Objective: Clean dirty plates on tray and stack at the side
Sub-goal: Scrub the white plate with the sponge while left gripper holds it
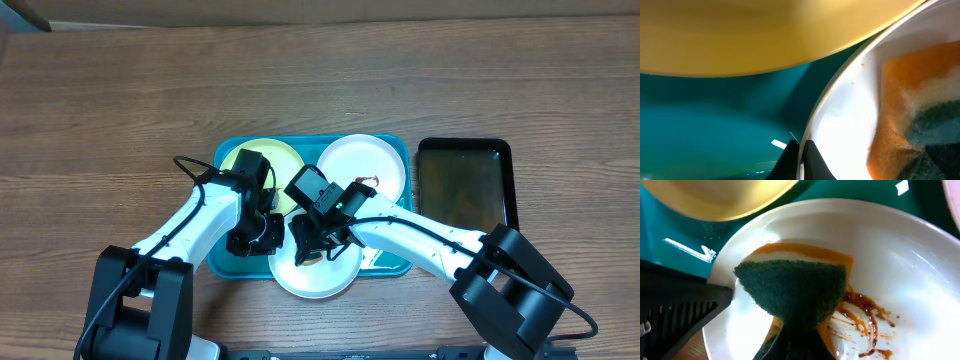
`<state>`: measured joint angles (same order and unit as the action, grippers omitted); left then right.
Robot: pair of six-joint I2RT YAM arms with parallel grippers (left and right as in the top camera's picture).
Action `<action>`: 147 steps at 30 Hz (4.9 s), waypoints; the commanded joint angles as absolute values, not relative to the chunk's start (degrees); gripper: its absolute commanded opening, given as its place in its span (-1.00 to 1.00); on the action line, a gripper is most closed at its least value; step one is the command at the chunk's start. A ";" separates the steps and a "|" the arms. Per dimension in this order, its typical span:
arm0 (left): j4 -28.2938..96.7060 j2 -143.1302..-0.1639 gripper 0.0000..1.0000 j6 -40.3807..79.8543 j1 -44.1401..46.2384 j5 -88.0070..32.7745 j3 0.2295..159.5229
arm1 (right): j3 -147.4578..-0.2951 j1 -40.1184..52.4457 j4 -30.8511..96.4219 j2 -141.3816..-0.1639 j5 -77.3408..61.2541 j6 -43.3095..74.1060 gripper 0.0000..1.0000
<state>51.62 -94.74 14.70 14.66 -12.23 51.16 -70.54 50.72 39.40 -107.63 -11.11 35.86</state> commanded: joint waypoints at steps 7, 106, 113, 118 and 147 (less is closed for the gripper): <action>51.16 -95.57 -0.92 15.92 15.05 -10.57 50.83 | -70.50 52.77 37.54 -107.55 -12.45 40.77 -0.93; 52.03 -95.57 -0.92 15.92 15.05 -10.55 50.83 | -72.01 43.38 52.62 -107.79 3.77 22.94 -0.90; 52.03 -95.57 -0.92 15.92 15.05 -10.55 50.83 | -72.01 44.42 44.34 -107.79 -6.90 22.04 -0.90; 52.03 -95.57 -0.92 15.92 15.05 -10.55 50.83 | -72.01 46.65 43.66 -107.79 -12.19 22.04 -0.90; 52.23 -95.55 -0.92 16.78 15.05 -10.50 50.85 | -77.08 43.38 53.78 -106.32 -3.01 25.34 -0.92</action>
